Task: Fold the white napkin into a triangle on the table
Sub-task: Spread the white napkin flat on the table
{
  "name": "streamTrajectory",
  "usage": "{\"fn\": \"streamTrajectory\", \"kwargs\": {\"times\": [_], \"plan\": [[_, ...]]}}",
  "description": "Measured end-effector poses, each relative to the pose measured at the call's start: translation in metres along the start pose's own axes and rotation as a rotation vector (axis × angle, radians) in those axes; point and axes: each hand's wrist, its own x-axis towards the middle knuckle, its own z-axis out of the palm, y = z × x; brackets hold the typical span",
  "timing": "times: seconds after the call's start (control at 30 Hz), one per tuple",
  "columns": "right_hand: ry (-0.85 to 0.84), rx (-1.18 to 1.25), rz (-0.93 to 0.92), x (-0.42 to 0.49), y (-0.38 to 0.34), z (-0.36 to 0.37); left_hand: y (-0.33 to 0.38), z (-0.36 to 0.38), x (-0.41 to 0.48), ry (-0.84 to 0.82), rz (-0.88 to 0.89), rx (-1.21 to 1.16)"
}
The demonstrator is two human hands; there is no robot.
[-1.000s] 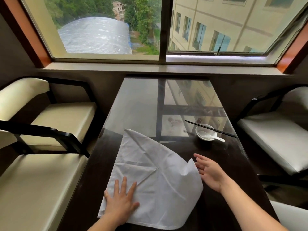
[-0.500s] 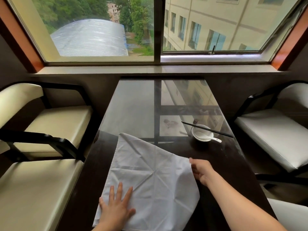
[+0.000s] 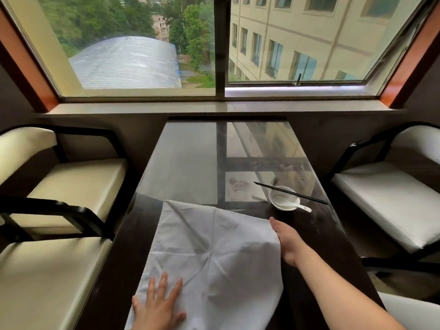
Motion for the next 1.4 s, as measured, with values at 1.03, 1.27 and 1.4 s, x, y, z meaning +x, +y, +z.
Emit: {"fn": "streamTrajectory", "kwargs": {"times": [1.03,1.27,1.4], "plan": [[0.201,-0.693,0.016,-0.118,0.131,-0.049,-0.037,-0.017,-0.051,0.256,-0.228,-0.289],[0.323,-0.833,-0.069,-0.123,0.134,-0.051,-0.036,-0.016,-0.053,0.228,-0.343,-0.383],[0.359,-0.807,-0.047,-0.121,0.139,-0.053,-0.034,-0.016,-0.05,0.218,-0.375,-0.518]]}}
